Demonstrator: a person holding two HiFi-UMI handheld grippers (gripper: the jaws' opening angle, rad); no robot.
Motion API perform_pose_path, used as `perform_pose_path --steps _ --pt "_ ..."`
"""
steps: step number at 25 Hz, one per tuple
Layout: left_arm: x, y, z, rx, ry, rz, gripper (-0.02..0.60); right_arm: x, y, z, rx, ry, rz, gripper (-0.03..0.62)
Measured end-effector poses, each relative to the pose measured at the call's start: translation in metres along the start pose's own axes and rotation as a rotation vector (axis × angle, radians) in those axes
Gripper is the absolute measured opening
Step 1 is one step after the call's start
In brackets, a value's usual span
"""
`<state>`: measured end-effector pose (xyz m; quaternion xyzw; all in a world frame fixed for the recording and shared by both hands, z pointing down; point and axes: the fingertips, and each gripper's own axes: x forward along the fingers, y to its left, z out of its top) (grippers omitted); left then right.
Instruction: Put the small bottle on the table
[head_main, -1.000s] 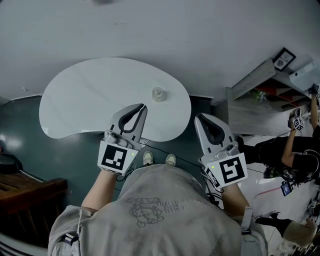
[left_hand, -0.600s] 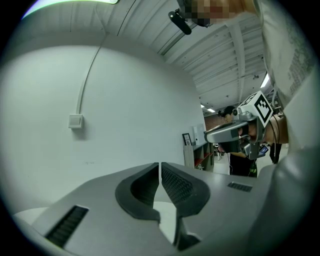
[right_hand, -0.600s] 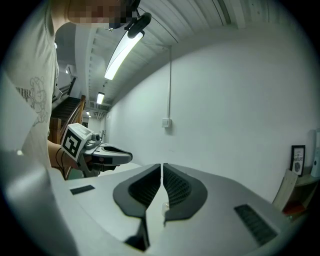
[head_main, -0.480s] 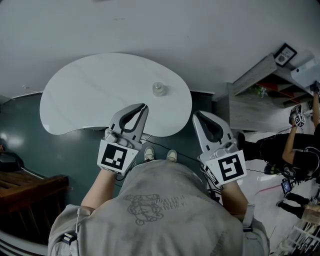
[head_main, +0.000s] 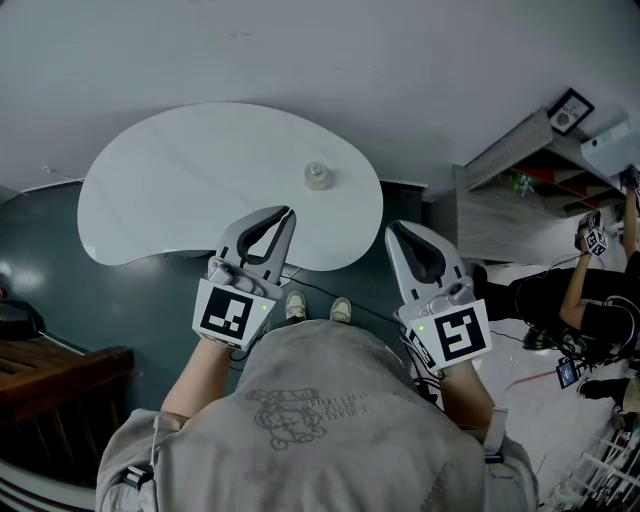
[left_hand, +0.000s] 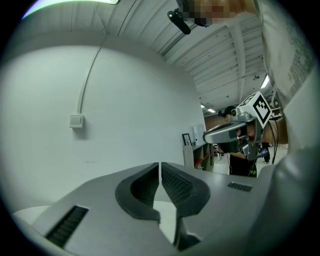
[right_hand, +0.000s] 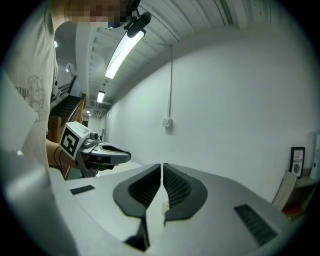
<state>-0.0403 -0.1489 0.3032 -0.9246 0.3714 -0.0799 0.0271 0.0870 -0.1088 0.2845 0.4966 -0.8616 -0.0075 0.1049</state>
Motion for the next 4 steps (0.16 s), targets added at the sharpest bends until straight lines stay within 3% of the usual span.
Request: perform_pose_path --steps 4 --pt "-0.0051 0.0031 0.0022 -0.025 -0.006 0.007 0.029 0.0011 0.0049 -0.0012 -0.003 0.007 -0.002 0.034"
